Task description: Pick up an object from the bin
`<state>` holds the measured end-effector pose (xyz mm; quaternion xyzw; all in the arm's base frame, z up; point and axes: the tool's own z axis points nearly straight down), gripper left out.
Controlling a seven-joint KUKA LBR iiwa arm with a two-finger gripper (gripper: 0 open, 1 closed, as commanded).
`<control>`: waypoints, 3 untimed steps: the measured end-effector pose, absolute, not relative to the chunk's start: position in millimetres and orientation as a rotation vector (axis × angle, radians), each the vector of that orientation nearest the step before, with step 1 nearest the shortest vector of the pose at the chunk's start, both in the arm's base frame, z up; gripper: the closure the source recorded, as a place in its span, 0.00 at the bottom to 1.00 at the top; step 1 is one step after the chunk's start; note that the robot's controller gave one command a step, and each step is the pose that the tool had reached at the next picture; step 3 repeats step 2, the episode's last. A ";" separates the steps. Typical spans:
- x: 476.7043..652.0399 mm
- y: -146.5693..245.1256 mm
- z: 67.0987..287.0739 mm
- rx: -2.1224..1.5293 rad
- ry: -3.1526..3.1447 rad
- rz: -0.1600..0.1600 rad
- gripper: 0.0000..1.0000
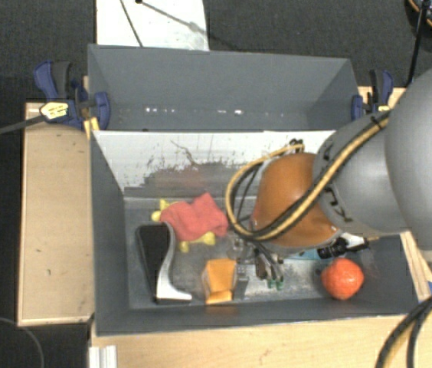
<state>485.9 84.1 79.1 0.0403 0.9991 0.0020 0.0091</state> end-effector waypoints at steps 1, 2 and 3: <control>485.9 84.1 79.1 0.127 3.121 0.006 1.00; 548.6 62.1 205.3 0.115 3.138 0.001 1.00; 548.6 62.1 205.3 0.115 3.138 0.001 1.00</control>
Offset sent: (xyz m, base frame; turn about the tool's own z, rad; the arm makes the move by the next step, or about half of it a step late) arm 0.0619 -0.0220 0.1257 -0.0090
